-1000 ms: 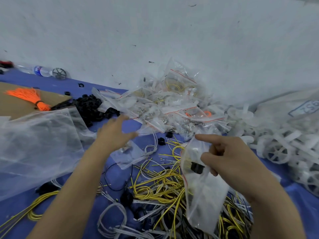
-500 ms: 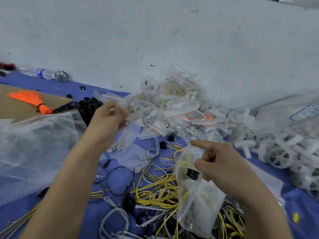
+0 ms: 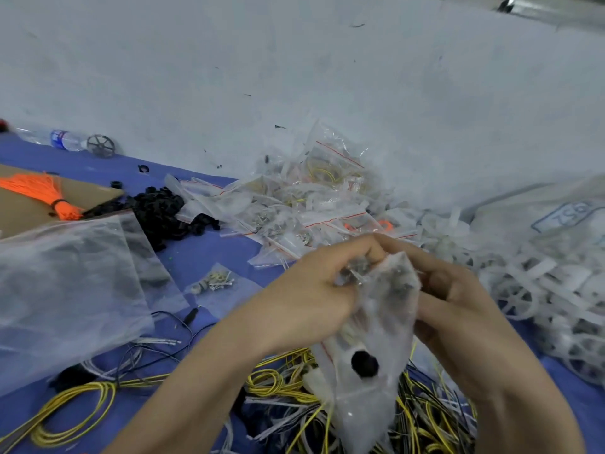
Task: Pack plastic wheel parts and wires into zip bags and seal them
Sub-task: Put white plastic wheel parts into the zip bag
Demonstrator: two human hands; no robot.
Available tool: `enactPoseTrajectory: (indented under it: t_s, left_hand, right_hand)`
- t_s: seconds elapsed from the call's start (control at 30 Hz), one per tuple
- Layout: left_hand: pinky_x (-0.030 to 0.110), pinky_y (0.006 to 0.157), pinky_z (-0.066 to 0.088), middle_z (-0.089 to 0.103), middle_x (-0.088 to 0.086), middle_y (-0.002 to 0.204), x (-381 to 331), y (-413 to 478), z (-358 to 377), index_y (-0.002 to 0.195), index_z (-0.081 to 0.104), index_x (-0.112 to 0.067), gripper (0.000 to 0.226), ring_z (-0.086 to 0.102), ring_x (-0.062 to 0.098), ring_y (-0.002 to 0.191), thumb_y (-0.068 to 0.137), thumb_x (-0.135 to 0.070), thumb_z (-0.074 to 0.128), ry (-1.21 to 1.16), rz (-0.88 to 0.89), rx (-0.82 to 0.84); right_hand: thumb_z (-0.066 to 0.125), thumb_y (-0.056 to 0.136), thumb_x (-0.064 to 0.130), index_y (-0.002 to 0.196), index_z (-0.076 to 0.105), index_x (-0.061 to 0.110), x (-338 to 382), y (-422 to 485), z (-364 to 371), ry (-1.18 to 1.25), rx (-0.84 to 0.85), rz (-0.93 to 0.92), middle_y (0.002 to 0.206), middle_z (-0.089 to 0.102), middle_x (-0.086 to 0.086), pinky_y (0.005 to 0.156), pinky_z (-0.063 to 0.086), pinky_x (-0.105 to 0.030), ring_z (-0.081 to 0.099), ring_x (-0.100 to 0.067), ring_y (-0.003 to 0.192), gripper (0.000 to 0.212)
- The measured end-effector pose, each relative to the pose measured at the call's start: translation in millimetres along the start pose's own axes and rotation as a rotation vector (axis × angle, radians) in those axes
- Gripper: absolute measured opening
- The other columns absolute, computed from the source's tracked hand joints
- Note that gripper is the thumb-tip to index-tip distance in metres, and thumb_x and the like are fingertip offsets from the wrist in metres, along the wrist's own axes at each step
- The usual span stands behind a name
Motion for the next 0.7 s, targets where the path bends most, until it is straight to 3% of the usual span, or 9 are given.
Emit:
enactPoseTrajectory:
  t_s: [0.13, 0.23, 0.33, 0.4, 0.47, 0.5, 0.6, 0.67, 0.7]
  left_hand:
    - [0.02, 0.052, 0.035, 0.048, 0.0, 0.065, 3.4, -4.9, -9.6, 0.072, 0.052, -0.021, 0.031, 0.046, 0.007, 0.051, 0.091, 0.004, 0.048, 0.268, -0.054, -0.034]
    - [0.022, 0.05, 0.028, 0.043, -0.001, 0.06, 4.4, -12.1, -9.8, 0.064, 0.046, -0.024, 0.03, 0.038, 0.01, 0.054, 0.088, -0.008, 0.051, 0.559, -0.087, 0.058]
    - [0.015, 0.047, 0.025, 0.047, -0.007, 0.063, 10.0, -18.5, -5.8, 0.064, 0.047, -0.025, 0.023, 0.045, -0.002, 0.058, 0.083, -0.036, 0.05, 0.778, -0.187, 0.182]
    - [0.017, 0.056, 0.034, 0.054, -0.013, 0.074, 11.1, -19.8, -9.3, 0.076, 0.052, -0.032, 0.025, 0.048, -0.005, 0.065, 0.072, -0.056, 0.044, 0.766, -0.25, 0.181]
    - [0.025, 0.078, 0.043, 0.057, -0.015, 0.114, 13.5, -22.7, -18.6, 0.109, 0.047, -0.049, 0.062, 0.054, 0.002, 0.096, 0.057, -0.079, 0.032, 0.71, -0.319, 0.129]
    - [0.027, 0.088, 0.04, 0.047, -0.018, 0.133, 14.2, -24.8, -22.3, 0.118, 0.035, -0.061, 0.075, 0.048, 0.005, 0.115, 0.049, -0.09, 0.027, 0.71, -0.33, 0.128]
    - [0.029, 0.104, 0.028, 0.013, -0.039, 0.145, 9.5, -27.9, -17.3, 0.108, 0.015, -0.084, 0.081, 0.016, -0.003, 0.139, 0.031, -0.103, 0.029, 0.745, -0.278, 0.231]
    - [0.033, 0.113, 0.014, -0.001, -0.042, 0.138, 12.3, -23.2, -11.7, 0.094, 0.034, -0.083, 0.056, 0.0, -0.008, 0.137, 0.041, -0.101, 0.034, 0.804, -0.232, 0.277]
    - [0.029, 0.114, 0.008, 0.002, -0.043, 0.135, 14.7, -19.4, -11.4, 0.085, 0.048, -0.074, 0.042, 0.004, -0.007, 0.139, 0.052, -0.096, 0.034, 0.83, -0.188, 0.257]
  right_hand:
    - [0.055, 0.077, -0.015, 0.114, 0.065, 0.031, -0.6, -3.3, -8.3, -0.079, -0.069, 0.0, 0.07, 0.065, -0.023, 0.061, 0.049, -0.029, 0.06, -0.026, 0.064, 0.059]
    - [0.056, 0.073, -0.011, 0.108, 0.068, 0.031, 5.7, -5.9, -13.9, -0.159, -0.171, -0.074, 0.048, 0.05, 0.001, 0.049, 0.039, -0.02, 0.045, -0.013, 0.048, 0.056]
    - [0.058, 0.065, 0.005, 0.107, 0.067, 0.033, 13.8, -8.5, -12.5, -0.2, -0.227, -0.142, 0.048, 0.048, 0.002, 0.051, 0.041, -0.023, 0.047, -0.015, 0.049, 0.052]
    - [0.056, 0.063, 0.008, 0.109, 0.065, 0.036, 17.4, -10.1, -8.4, -0.271, -0.19, -0.156, 0.05, 0.05, 0.001, 0.052, 0.041, -0.023, 0.046, -0.015, 0.05, 0.054]
    - [0.056, 0.063, 0.008, 0.106, 0.065, 0.037, 20.4, -11.5, -4.9, -0.308, -0.147, -0.157, 0.052, 0.051, 0.0, 0.052, 0.042, -0.027, 0.045, -0.017, 0.051, 0.052]
    - [0.056, 0.062, 0.008, 0.103, 0.066, 0.036, 21.3, -11.6, -3.0, -0.311, -0.131, -0.155, 0.052, 0.051, -0.001, 0.053, 0.043, -0.03, 0.045, -0.018, 0.051, 0.051]
    - [0.056, 0.061, 0.009, 0.1, 0.068, 0.033, 20.5, -9.3, -1.9, -0.286, -0.168, -0.156, 0.05, 0.05, 0.001, 0.052, 0.042, -0.027, 0.046, -0.016, 0.05, 0.047]
    - [0.056, 0.062, 0.008, 0.099, 0.068, 0.03, 18.3, -7.4, -1.7, -0.256, -0.197, -0.161, 0.049, 0.05, 0.002, 0.05, 0.041, -0.023, 0.047, -0.016, 0.049, 0.045]
    - [0.056, 0.064, 0.007, 0.099, 0.068, 0.029, 17.1, -6.9, -2.1, -0.236, -0.195, -0.163, 0.049, 0.05, 0.002, 0.05, 0.041, -0.022, 0.048, -0.016, 0.05, 0.042]
Point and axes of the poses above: each hand's wrist, its own y-axis towards the middle knuckle, its own z-axis out of the palm, x = y × z, the point moved 5 cm from there along y, towards the middle knuckle
